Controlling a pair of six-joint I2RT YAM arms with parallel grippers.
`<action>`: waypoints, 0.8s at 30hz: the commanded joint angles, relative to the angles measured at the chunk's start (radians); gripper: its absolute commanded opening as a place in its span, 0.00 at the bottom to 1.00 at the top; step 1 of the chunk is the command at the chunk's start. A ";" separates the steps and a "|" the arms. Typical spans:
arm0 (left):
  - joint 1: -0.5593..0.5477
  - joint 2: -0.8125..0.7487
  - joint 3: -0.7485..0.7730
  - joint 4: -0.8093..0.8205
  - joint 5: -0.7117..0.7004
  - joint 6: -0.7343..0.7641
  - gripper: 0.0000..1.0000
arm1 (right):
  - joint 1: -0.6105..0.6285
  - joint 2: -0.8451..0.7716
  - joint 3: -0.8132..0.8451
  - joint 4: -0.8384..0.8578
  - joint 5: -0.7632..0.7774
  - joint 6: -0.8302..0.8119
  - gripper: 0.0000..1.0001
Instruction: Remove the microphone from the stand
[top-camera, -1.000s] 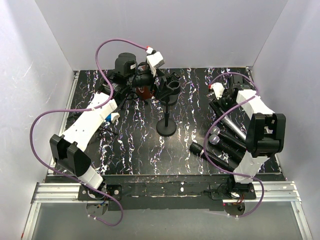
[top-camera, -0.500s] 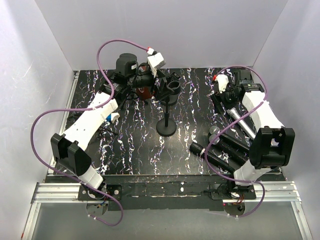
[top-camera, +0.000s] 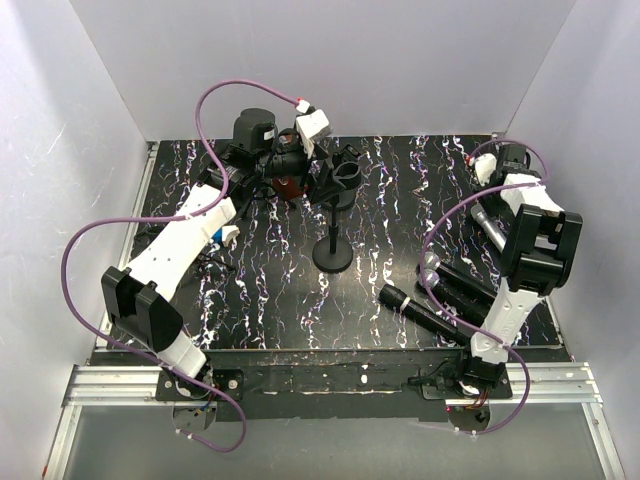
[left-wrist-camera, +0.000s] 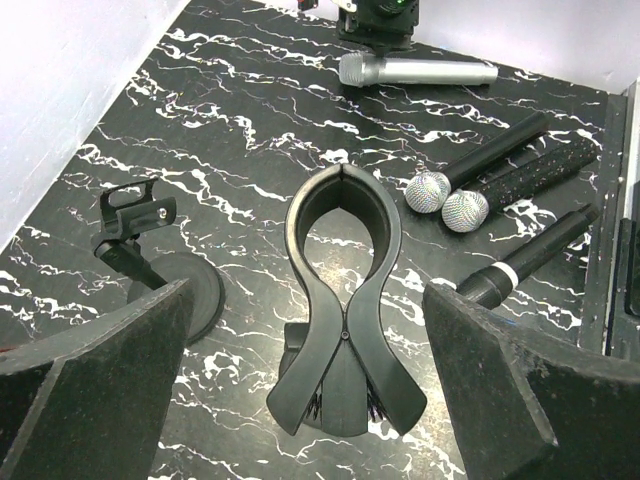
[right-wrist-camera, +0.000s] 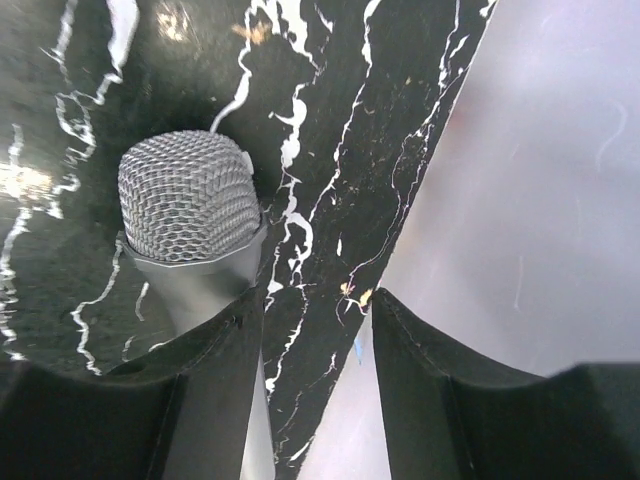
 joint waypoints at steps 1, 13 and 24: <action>-0.004 -0.028 0.011 -0.040 -0.024 0.041 0.98 | -0.002 0.018 -0.005 0.053 0.071 -0.096 0.54; -0.004 -0.010 0.022 -0.045 -0.017 0.062 0.98 | -0.015 0.013 -0.029 0.040 0.058 -0.090 0.52; -0.004 -0.004 0.008 -0.027 -0.007 0.049 0.98 | -0.021 -0.017 -0.041 0.048 0.073 -0.076 0.54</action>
